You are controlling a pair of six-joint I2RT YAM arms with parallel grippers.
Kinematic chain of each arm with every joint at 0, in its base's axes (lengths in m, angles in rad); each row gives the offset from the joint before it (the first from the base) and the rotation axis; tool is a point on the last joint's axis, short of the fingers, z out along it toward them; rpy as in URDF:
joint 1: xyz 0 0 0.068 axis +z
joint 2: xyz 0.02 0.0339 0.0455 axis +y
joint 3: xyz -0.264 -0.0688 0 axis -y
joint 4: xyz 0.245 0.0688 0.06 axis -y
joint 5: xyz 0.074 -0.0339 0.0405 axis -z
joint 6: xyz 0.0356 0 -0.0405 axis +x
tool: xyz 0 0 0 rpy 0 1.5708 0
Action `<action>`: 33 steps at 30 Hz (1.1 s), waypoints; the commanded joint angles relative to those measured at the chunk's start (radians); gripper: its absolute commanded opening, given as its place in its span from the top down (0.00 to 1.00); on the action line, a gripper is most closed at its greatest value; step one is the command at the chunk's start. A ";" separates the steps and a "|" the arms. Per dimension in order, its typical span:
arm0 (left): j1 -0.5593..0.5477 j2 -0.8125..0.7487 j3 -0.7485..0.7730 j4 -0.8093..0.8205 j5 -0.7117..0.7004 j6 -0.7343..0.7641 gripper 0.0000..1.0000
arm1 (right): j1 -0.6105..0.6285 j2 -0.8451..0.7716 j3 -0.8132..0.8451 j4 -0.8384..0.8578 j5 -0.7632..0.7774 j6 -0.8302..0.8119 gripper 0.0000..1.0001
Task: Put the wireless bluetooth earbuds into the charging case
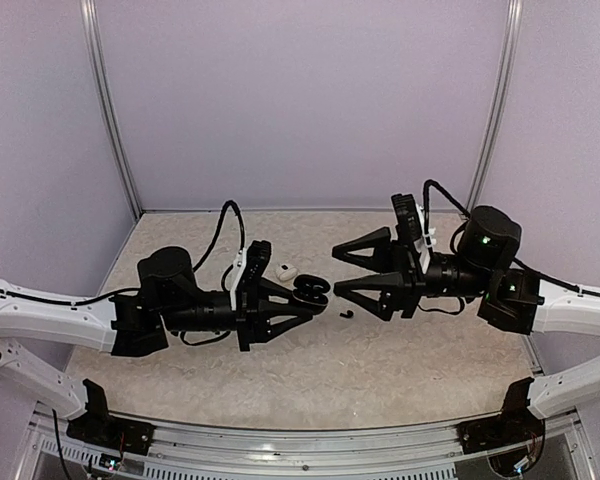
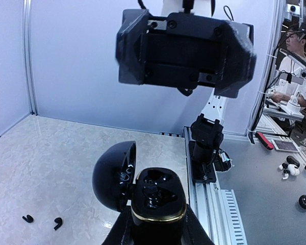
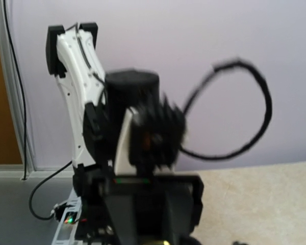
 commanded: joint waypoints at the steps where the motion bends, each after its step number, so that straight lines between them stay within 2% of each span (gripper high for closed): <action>1: 0.031 0.006 -0.041 0.107 -0.007 -0.073 1.00 | -0.009 -0.025 0.052 -0.042 0.035 -0.034 0.34; 5: 0.049 -0.017 -0.089 0.139 -0.036 -0.092 1.00 | -0.041 -0.019 0.056 -0.107 0.113 -0.034 0.34; 11: 0.076 -0.074 -0.176 0.199 -0.081 -0.115 1.00 | -0.182 0.028 0.005 -0.160 0.172 0.074 0.38; 19: 0.089 -0.119 -0.243 0.242 -0.115 -0.128 1.00 | -0.346 0.196 -0.019 -0.249 0.229 0.158 0.47; 27: 0.096 -0.132 -0.282 0.281 -0.125 -0.128 1.00 | -0.367 0.379 -0.045 -0.266 0.270 0.150 0.54; 33: 0.101 -0.136 -0.297 0.301 -0.120 -0.125 1.00 | -0.367 0.505 -0.023 -0.270 0.243 0.153 0.57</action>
